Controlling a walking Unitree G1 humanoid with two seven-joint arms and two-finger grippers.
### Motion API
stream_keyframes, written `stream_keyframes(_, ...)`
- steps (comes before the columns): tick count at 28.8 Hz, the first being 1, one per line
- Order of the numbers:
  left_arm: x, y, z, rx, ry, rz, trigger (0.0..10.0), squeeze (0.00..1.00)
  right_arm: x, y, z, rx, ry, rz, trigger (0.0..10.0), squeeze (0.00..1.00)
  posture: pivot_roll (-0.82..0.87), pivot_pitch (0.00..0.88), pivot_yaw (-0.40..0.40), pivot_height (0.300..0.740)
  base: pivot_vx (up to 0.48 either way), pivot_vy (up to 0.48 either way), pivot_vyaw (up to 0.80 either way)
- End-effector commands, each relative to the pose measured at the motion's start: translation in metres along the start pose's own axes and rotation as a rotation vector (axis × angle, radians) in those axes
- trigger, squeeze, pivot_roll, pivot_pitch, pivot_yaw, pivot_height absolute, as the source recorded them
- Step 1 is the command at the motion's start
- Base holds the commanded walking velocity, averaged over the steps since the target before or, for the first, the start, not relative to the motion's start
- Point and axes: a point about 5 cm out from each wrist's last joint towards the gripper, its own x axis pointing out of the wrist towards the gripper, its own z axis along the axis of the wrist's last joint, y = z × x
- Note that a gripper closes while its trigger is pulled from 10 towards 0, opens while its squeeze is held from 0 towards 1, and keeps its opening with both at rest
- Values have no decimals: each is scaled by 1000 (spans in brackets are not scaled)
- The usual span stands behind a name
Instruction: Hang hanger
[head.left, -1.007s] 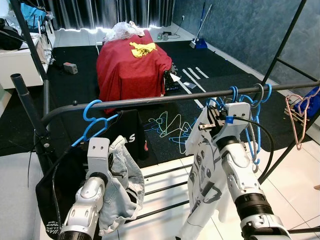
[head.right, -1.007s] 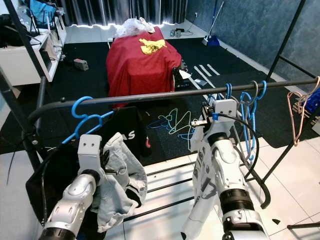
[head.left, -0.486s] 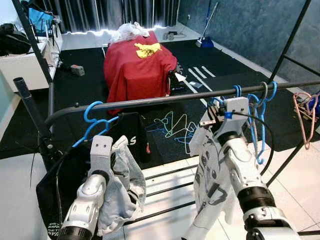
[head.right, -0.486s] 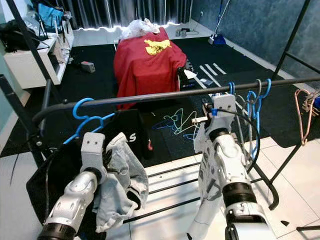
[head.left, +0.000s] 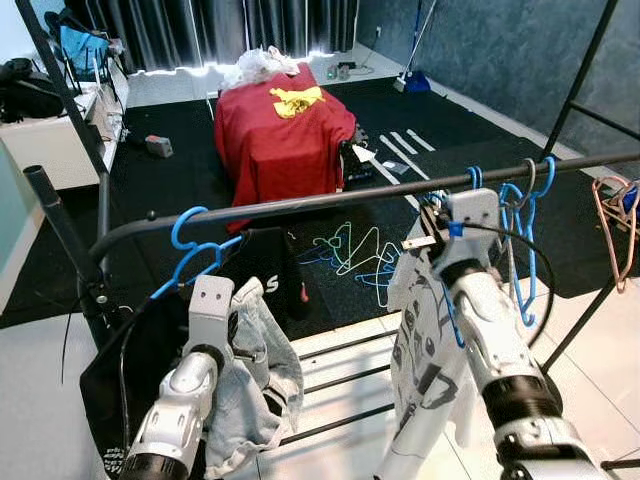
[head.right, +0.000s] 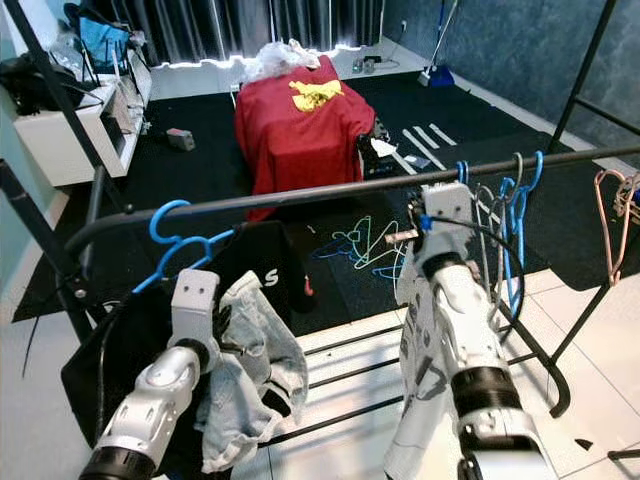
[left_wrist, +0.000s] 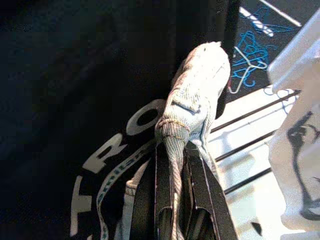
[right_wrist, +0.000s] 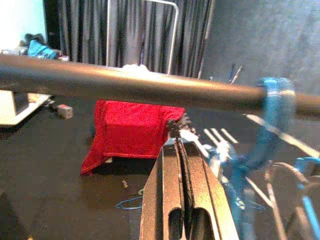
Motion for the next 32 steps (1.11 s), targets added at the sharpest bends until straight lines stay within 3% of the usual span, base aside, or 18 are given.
stream_keyframes(1, 2, -3, 9, 8, -31, -10, 10000, 0, 2, 0, 7, -1, -30, 19, 10000, 0, 38, 0, 41, 740, 0, 0, 0)
stream_keyframes(8, -1, -1, 9, 1, -44, 6, 10000, 0, -1, 7, 7, 4, -43, 35, 10000, 0, 50, 0, 14, 740, 0, 0, 0)
stream_keyframes(9, -4, 3, 7, -4, -42, 21, 10000, 0, -4, 16, 4, 15, -37, 37, 6353, 0, 50, 0, 11, 740, 0, 0, 0)
stream_keyframes(10, -6, 7, 5, -4, -38, 35, 10000, 0, -7, 29, -1, 45, -19, 65, 0, 0, 44, 0, 13, 740, 0, 0, 0)
stream_keyframes(11, -6, 7, 5, -4, -38, 35, 10000, 0, -7, 29, -1, 45, -19, 65, 0, 0, 44, 0, 13, 740, 0, 0, 0)
stream_keyframes(12, -7, 10, 3, -3, -34, 48, 10000, 0, -11, 43, -6, 60, 10, 104, 0, 0, 38, 0, 12, 740, 0, 0, 0)
stream_keyframes(14, -7, 10, 3, -3, -34, 48, 10000, 0, -11, 43, -6, 60, 10, 104, 0, 0, 38, 0, 12, 740, 0, 0, 0)
stream_keyframes(15, -8, 10, 3, -3, -34, 53, 10000, 0, -15, 55, -8, 59, 25, 151, 0, 0, 39, 0, -3, 740, 0, 0, 0)
stream_keyframes(18, -8, 10, 3, -3, -34, 53, 10000, 0, -15, 55, -8, 59, 25, 151, 0, 0, 39, 0, -3, 740, 0, 0, 0)
stream_keyframes(19, -7, 8, 5, -7, -41, 58, 10000, 0, -21, 62, -10, 48, 39, 176, 10000, 0, 33, 7, -22, 740, 0, 0, 0)
stream_keyframes(24, -11, 3, 16, 16, -80, 32, 10000, 0, -29, 50, 5, -35, -55, 37, 10000, 0, 24, 36, -26, 740, 0, 0, 0)
stream_keyframes(25, -12, 4, 16, 23, -81, 27, 10000, 0, -33, 41, 4, -42, -50, -53, 10000, 0, 22, 39, -22, 740, 0, 0, 0)
stream_keyframes(26, -12, 4, 16, 23, -81, 27, 10000, 0, -33, 41, 4, -42, -50, -53, 10000, 0, 22, 39, -22, 740, 0, 0, 0)
stream_keyframes(29, -14, 7, 14, 33, -70, 34, 10000, 0, -45, 20, -10, -15, 45, -242, 10000, 0, 29, 41, -15, 740, 0, 0, 0)
stream_keyframes(32, -13, 7, 16, 33, -72, 31, 10000, 0, -44, 14, -5, -4, 12, -226, 10000, 0, 27, 43, -7, 740, 0, 0, 0)
